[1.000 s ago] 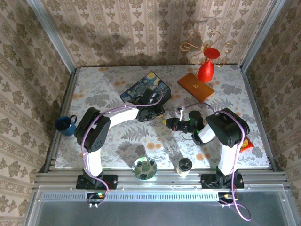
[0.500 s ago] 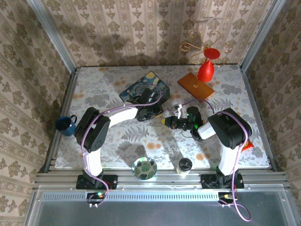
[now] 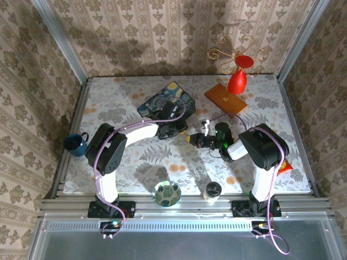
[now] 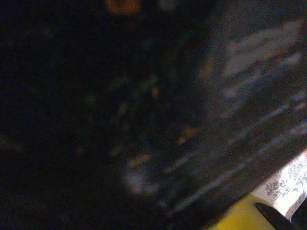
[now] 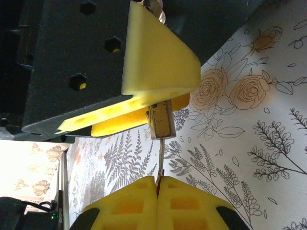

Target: Unlock the padlock with the key

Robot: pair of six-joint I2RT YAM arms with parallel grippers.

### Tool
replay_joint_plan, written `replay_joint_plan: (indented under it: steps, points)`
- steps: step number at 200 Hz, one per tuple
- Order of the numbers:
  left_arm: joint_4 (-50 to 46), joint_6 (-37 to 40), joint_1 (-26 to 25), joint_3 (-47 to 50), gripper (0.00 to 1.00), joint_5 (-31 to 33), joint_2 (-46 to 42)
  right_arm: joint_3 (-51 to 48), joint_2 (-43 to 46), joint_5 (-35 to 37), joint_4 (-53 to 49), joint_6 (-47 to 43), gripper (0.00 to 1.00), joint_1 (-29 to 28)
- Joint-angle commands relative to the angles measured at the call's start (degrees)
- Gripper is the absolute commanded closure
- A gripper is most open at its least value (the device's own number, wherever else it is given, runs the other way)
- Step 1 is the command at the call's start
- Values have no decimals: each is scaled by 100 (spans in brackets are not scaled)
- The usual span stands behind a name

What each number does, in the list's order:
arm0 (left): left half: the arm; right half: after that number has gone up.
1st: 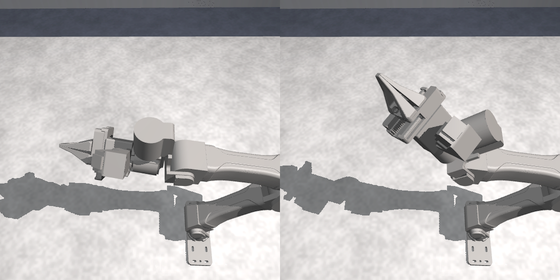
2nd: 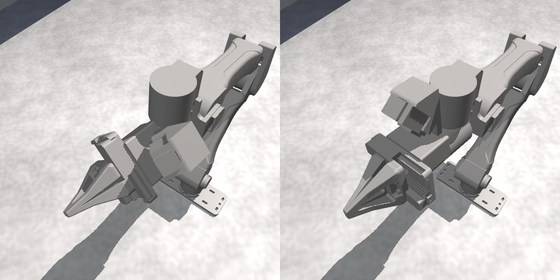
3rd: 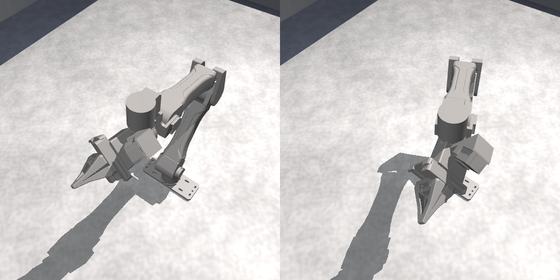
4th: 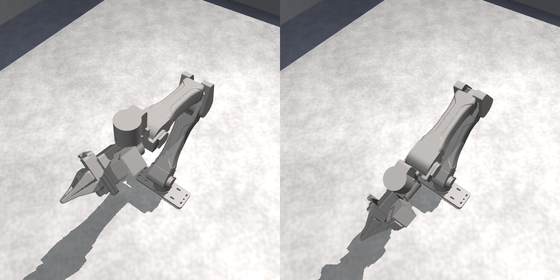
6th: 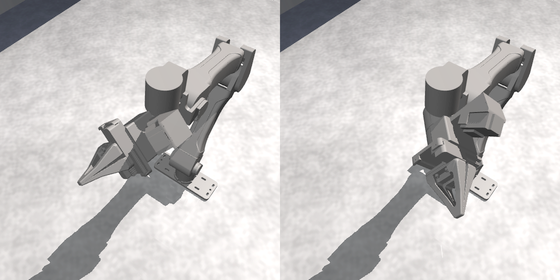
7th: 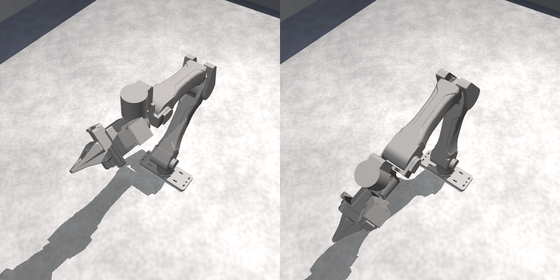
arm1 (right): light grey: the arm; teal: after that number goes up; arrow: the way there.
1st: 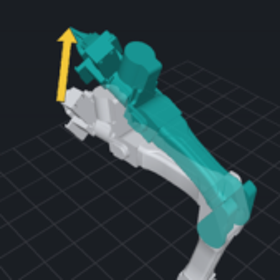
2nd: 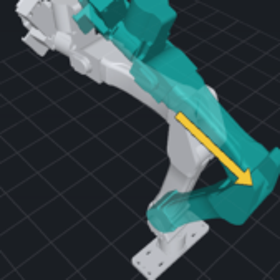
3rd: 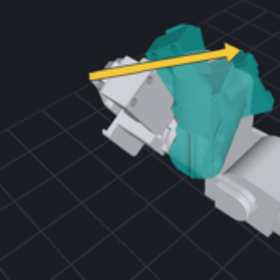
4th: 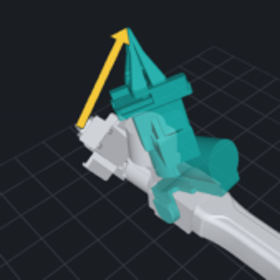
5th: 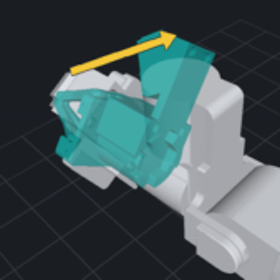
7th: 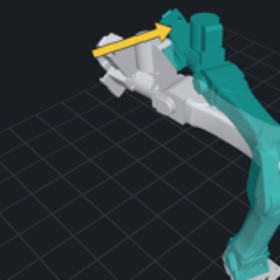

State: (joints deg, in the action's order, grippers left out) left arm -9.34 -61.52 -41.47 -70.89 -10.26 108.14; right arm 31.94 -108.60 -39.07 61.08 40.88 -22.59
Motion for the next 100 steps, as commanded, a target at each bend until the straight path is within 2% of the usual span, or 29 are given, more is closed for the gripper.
replay_joint_plan:
  steps: [1,40,78,100]
  points:
    - [-94,-36,-186,-8,100,-705,-205,259,-131,516,1069,-52,100,-93]
    - [-103,-45,-186,-12,100,-771,-214,225,19,803,864,-555,100,-219]
    - [-138,-46,-146,-12,100,-907,-232,294,418,992,-77,-1559,100,-262]
    - [-151,-23,-126,-30,100,-943,-249,321,492,1077,-272,-2003,100,-307]
